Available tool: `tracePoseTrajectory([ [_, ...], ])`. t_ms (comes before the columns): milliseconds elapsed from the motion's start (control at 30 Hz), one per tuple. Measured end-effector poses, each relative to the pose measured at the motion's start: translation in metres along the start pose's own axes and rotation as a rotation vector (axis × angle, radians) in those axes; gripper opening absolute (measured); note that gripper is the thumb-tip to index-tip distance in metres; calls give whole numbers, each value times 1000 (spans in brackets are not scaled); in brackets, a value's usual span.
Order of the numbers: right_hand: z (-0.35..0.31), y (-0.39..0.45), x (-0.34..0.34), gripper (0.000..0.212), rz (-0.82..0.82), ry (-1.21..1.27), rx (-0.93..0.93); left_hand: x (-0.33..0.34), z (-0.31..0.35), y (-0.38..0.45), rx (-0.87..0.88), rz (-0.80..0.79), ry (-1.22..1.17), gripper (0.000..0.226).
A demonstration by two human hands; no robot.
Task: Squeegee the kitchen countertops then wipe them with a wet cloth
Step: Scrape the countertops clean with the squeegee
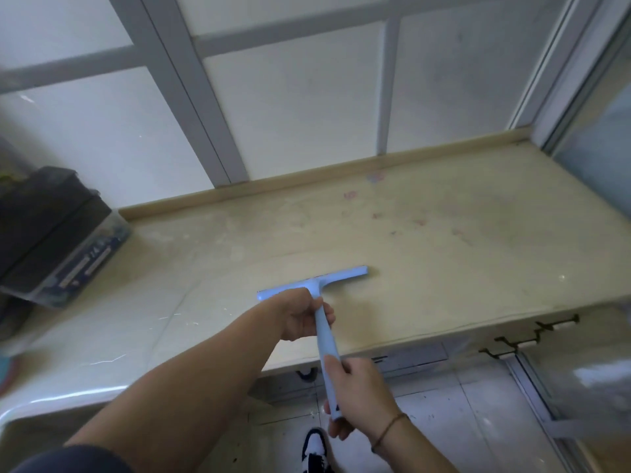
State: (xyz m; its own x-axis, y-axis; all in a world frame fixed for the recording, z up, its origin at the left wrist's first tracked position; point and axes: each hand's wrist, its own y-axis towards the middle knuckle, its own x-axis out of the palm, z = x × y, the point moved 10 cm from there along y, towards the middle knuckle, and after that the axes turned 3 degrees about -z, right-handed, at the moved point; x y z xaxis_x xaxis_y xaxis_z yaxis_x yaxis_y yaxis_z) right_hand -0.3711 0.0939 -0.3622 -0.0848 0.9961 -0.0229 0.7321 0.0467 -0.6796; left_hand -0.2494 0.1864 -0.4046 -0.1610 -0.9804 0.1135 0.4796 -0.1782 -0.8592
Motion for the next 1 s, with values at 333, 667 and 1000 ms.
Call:
tracePoseTrajectory([
  [333, -102, 60, -96, 48, 99, 26, -169, 80, 136, 37, 178, -147, -30, 27],
  [667, -174, 170, -168, 42, 155, -18, -148, 122, 249, 115, 176, -124, -9, 22],
  [1000, -200, 228, -186, 37, 172, -16, -85, 109, 285, 162, 183, 0, -35, 27],
])
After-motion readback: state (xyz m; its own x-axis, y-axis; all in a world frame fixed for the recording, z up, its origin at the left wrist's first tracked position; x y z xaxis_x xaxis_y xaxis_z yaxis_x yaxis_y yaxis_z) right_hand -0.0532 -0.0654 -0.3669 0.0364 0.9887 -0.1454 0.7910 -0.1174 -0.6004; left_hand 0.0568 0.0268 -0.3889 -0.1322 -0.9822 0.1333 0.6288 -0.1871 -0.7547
